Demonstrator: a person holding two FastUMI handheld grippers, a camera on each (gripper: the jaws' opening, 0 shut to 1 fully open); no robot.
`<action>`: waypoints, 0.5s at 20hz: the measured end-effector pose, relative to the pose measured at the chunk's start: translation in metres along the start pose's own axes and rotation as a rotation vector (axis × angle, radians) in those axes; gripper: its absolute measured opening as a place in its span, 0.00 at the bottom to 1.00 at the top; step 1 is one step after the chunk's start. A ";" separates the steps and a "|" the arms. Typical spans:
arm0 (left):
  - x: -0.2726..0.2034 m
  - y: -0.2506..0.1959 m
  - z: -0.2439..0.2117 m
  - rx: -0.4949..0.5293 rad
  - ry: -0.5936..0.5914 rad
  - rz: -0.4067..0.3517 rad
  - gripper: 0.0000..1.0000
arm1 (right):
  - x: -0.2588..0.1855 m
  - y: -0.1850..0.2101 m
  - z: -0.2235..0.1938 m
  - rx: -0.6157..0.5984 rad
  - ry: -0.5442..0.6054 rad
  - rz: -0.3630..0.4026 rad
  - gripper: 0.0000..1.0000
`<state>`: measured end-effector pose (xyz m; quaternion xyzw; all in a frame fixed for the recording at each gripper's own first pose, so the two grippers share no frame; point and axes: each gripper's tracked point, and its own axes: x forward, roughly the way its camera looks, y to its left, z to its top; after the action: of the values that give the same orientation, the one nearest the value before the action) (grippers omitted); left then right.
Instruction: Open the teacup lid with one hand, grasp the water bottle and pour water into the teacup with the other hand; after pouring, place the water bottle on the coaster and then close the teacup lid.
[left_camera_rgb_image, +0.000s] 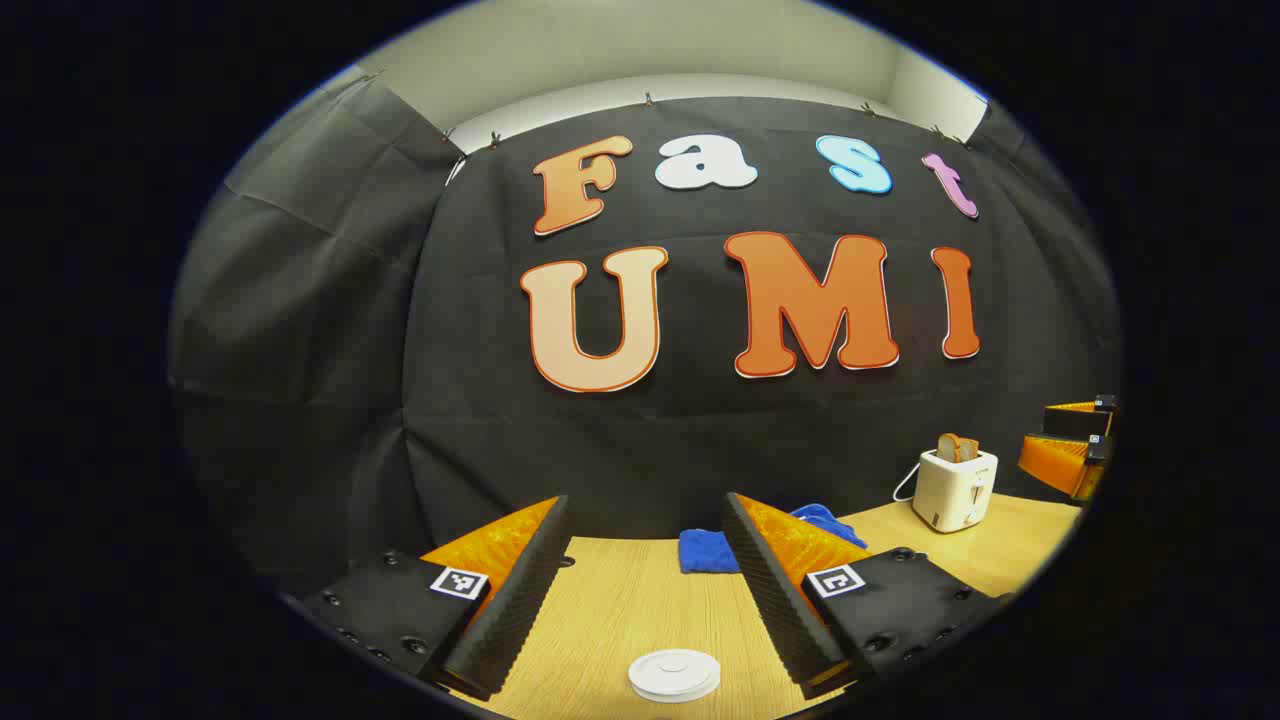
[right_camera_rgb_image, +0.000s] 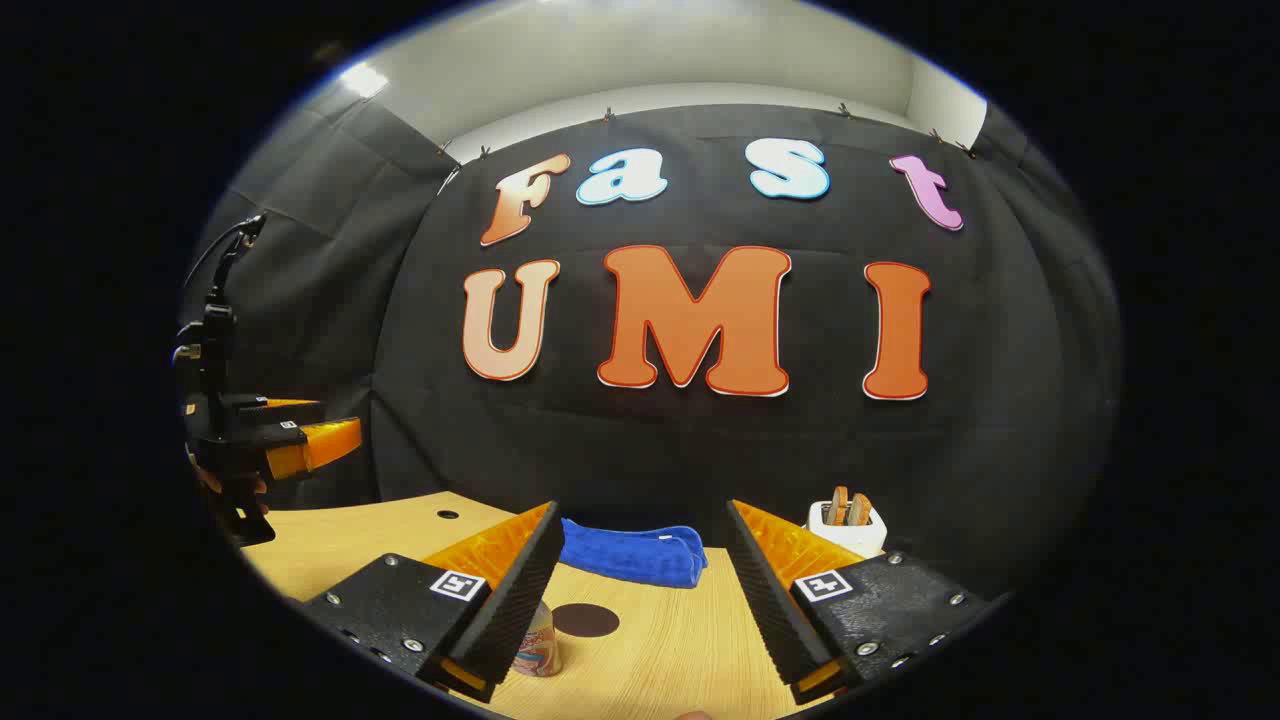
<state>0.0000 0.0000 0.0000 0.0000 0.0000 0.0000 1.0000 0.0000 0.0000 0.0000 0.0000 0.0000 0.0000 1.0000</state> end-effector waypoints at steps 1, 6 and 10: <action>0.001 0.000 0.000 0.000 -0.001 -0.001 1.00 | 0.000 0.000 0.000 0.002 0.001 0.003 0.96; 0.002 0.002 0.007 0.004 -0.018 0.008 1.00 | 0.000 0.002 0.005 0.019 -0.009 0.011 0.96; -0.002 0.002 0.012 0.010 -0.032 0.014 1.00 | 0.000 0.000 0.013 0.033 -0.022 0.011 0.96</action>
<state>-0.0017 0.0018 0.0122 0.0052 -0.0158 0.0071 0.9998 -0.0003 0.0003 0.0129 0.0166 -0.0112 0.0057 0.9998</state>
